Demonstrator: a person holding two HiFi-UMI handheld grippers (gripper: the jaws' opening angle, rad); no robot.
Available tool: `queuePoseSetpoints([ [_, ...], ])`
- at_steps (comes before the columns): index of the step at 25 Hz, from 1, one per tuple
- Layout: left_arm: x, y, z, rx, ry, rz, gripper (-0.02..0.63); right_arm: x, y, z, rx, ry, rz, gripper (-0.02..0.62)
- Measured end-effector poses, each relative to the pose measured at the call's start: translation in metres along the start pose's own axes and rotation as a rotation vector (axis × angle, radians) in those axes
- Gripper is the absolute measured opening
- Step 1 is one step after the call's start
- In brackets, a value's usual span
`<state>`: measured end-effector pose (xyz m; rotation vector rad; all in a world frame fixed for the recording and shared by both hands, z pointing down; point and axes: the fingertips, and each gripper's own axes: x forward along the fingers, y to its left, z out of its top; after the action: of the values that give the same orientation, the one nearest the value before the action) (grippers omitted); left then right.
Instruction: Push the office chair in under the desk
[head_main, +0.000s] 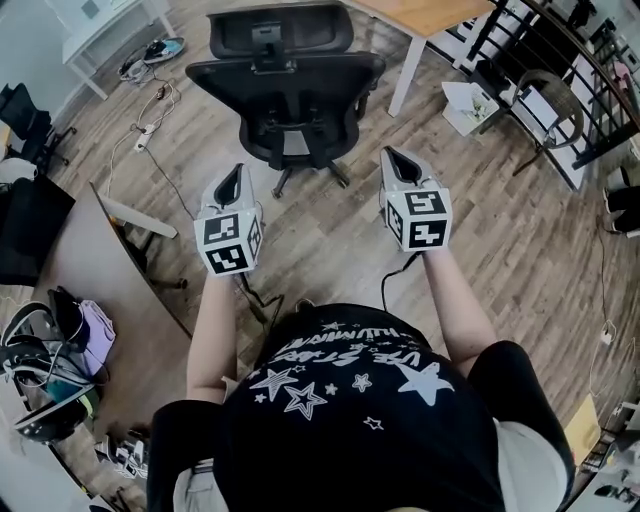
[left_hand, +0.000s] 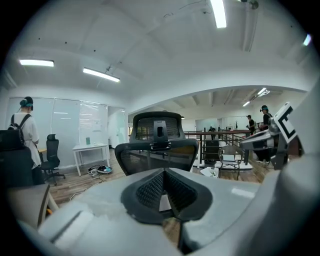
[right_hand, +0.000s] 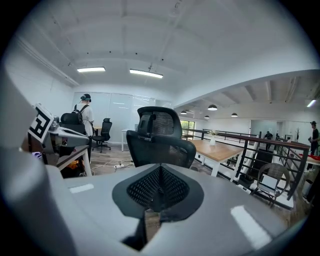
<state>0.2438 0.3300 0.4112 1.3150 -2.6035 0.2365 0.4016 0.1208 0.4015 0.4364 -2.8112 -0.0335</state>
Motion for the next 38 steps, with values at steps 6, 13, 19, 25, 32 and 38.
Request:
queuePoseSetpoints([
  [6,-0.011,0.028,-0.017,-0.004,0.018,-0.004,0.002,0.011,0.02,0.011,0.021,-0.031,-0.011,0.003],
  [13,-0.014,0.053,-0.032,-0.028,0.01,-0.017,0.002,0.024,0.033,-0.005,0.026,0.003,-0.056,0.003],
  [19,-0.002,0.061,-0.032,-0.021,0.008,-0.023,0.002,0.043,0.029,0.002,-0.017,0.006,-0.078,0.003],
  [25,0.034,0.069,-0.027,0.011,0.035,-0.024,0.002,0.077,0.001,0.007,-0.014,0.019,-0.11,0.003],
  [32,0.085,0.077,-0.003,0.049,0.023,-0.018,0.002,0.114,-0.032,0.013,-0.051,0.039,-0.114,0.005],
  [38,0.127,0.09,0.023,0.077,-0.004,0.013,0.002,0.151,-0.057,0.034,-0.164,0.031,-0.116,0.081],
])
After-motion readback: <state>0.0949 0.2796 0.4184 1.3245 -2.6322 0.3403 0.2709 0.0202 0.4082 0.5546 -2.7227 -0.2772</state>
